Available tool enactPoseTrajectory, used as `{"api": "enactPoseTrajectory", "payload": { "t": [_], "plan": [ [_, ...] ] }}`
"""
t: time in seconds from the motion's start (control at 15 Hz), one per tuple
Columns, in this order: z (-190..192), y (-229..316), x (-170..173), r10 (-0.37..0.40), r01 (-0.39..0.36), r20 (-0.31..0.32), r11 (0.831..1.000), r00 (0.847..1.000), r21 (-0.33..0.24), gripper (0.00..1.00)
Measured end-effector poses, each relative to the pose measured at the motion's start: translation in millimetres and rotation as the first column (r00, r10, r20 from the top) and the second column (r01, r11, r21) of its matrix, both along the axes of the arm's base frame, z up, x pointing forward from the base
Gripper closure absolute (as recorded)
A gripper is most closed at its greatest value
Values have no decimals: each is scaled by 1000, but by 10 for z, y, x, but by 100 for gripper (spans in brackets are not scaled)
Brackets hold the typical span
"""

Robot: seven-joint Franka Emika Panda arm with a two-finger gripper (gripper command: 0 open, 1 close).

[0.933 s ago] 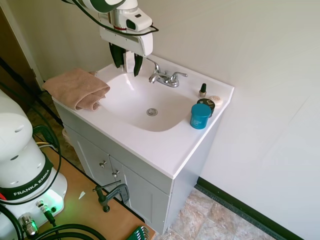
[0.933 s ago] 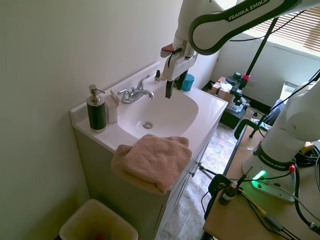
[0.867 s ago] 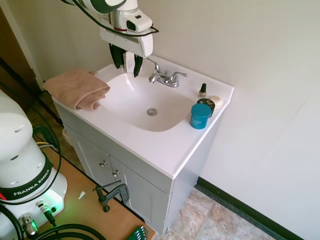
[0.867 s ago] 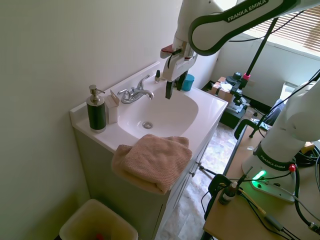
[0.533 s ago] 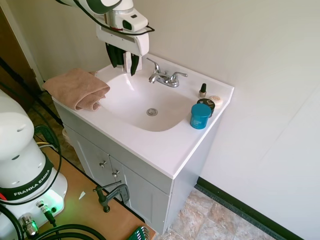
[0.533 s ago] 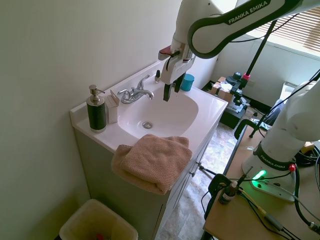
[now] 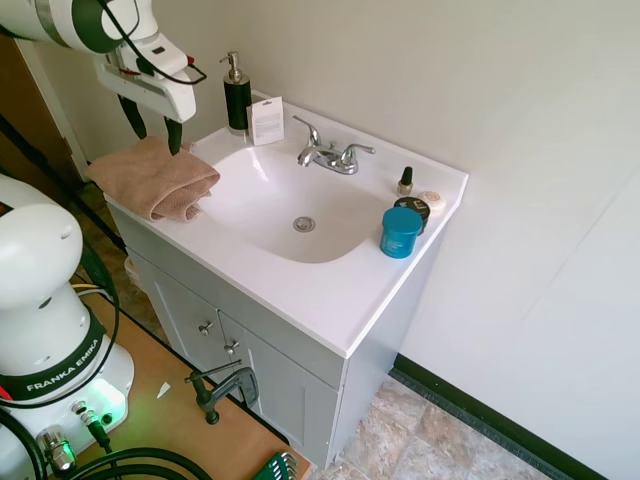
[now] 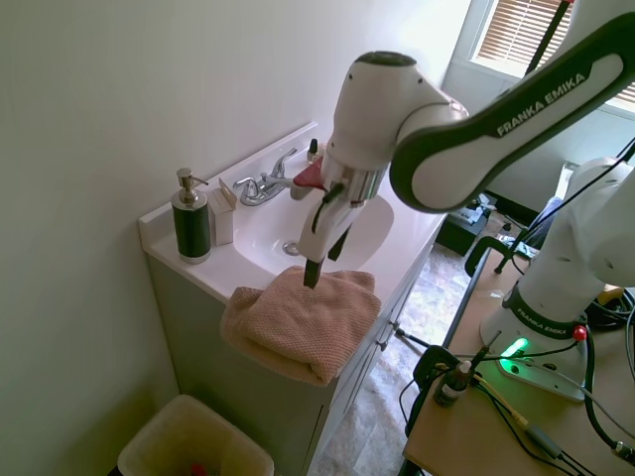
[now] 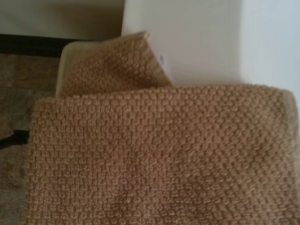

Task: Sanitize the sink

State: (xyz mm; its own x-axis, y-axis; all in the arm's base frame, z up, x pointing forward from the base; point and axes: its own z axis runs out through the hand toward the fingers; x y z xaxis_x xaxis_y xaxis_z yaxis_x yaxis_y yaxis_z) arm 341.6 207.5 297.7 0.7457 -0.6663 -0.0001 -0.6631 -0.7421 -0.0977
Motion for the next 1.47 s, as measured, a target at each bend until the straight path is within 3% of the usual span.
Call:
{"api": "enactPoseTrajectory", "payload": {
  "t": [0.2, 0.33, 0.4, 1.47],
  "plan": [
    [-438, 71, -29, -14, 13, -29, 1000, 999, -12, 0],
    [-533, 108, -7, -14, 14, -14, 1000, 1000, -21, 0],
    [-534, 121, -17, -10, 10, -10, 1000, 1000, -28, 100],
    [-473, -174, 114, -58, 58, -44, 998, 997, -7, 100]
  ]
}}
